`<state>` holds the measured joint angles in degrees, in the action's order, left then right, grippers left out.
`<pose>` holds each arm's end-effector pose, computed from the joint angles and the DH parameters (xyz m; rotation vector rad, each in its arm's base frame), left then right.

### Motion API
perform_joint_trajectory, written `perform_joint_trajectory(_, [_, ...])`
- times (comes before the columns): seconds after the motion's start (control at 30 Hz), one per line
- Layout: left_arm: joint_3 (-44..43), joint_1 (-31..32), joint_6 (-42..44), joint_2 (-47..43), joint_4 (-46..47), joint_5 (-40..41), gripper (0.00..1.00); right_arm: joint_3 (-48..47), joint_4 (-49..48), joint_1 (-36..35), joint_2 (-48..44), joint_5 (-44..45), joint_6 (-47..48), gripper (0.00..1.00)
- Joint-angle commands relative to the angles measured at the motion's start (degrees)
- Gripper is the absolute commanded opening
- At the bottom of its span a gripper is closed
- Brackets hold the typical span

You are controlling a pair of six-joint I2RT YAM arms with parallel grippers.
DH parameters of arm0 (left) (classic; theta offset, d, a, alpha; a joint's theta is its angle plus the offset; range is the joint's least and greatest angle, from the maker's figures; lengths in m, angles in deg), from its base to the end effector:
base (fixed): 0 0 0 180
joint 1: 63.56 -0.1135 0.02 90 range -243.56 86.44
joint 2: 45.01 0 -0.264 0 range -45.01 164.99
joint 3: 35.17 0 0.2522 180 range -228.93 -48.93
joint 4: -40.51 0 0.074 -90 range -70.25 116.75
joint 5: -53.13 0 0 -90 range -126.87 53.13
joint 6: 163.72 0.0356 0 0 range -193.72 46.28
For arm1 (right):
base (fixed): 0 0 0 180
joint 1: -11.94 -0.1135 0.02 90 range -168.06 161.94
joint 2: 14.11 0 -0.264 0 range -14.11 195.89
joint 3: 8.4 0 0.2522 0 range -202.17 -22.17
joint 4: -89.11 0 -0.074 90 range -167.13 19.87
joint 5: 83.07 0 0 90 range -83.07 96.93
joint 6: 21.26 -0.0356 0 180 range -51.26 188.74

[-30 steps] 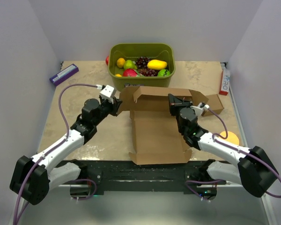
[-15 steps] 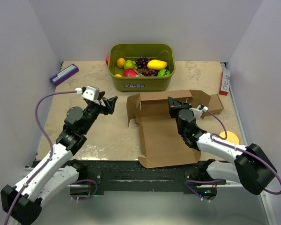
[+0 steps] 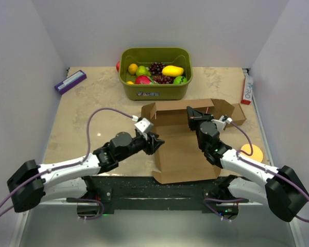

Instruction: Fold the paper box

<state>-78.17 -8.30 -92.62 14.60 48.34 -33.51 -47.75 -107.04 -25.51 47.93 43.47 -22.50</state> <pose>0.1364 -0.1931 0.2524 0.5214 1.7335 -0.8931 0.1961 0.1235 0.2377 1.2337 1.3090 1.1406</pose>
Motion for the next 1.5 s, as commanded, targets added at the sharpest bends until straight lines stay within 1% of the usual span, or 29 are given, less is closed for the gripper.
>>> perform_joint_trajectory(0.0, [0.2, 3.3, 0.3, 7.1, 11.5, -0.1, 0.41, 0.5, 1.0, 0.1, -2.0, 2.7, 0.8, 0.0])
perform_joint_trajectory(0.13, [5.0, 3.9, -0.7, 14.4, 19.0, -2.2, 0.35, 0.4, 2.0, 0.1, -3.3, 2.6, 1.7, 0.0])
perform_joint_trajectory(0.23, [7.5, 3.8, -2.0, 17.1, 19.5, -0.5, 0.29, 0.7, 2.2, 0.1, -4.2, 2.7, 1.7, 0.0])
perform_joint_trajectory(0.33, [11.1, 3.8, -3.4, 18.4, 22.3, 0.9, 0.27, 0.9, 2.8, 0.1, -5.2, 2.9, 2.1, 0.0])
perform_joint_trajectory(0.47, [13.6, 3.8, -6.6, 19.1, 21.5, 4.1, 0.22, 1.4, 3.2, 0.1, -5.9, 3.3, 2.1, 0.0])
perform_joint_trajectory(0.6, [16.1, 3.8, -8.2, 22.1, 24.8, 3.4, 0.21, 1.7, 3.5, 0.1, -6.3, 3.4, 2.2, 0.0])
perform_joint_trajectory(0.8, [15.5, 4.0, -10.3, 27.0, 25.8, 4.9, 0.19, 2.3, 4.1, 0.1, -6.7, 3.0, 2.0, 0.0])
perform_joint_trajectory(0.87, [14.9, 4.0, -11.2, 26.4, 24.0, 7.2, 0.18, 2.3, 4.4, 0.1, -7.4, 3.2, 2.3, 0.0])
perform_joint_trajectory(0.97, [13.7, 4.0, -13.2, 22.8, 19.8, 11.3, 0.18, 2.6, 5.1, 0.1, -8.6, 3.4, 2.7, 0.0])
perform_joint_trajectory(1.0, [12.7, 4.0, -13.8, 20.1, 17.6, 12.4, 0.18, 2.6, 5.6, 0.1, -8.9, 3.4, 2.9, 0.0])
perform_joint_trajectory(1.1, [10.1, 4.0, -15.2, 15.4, 14.8, 14.9, 0.19, 2.8, 5.9, 0.1, -9.7, 3.4, 3.2, 0.0])
perform_joint_trajectory(1.2, [6.2, 4.0, -15.2, 12.6, 12.2, 15.5, 0.21, 2.9, 6.4, 0.0, -10.2, 3.5, 3.4, 0.0])
perform_joint_trajectory(1.3, [3.0, 4.0, -14.9, 11.9, 10.2, 14.7, 0.23, 3.1, 6.4, 0.1, -10.3, 3.6, 3.4, 0.0])
perform_joint_trajectory(1.37, [2.1, 4.0, -14.5, 12.0, 10.3, 13.4, 0.24, 3.2, 6.4, 0.0, -10.3, 3.6, 3.2, 0.0])
perform_joint_trajectory(1.47, [0.2, 4.0, -13.3, 13.5, 10.3, 14.1, 0.24, 3.4, 6.4, 0.1, -10.1, 3.3, 2.9, 0.0])
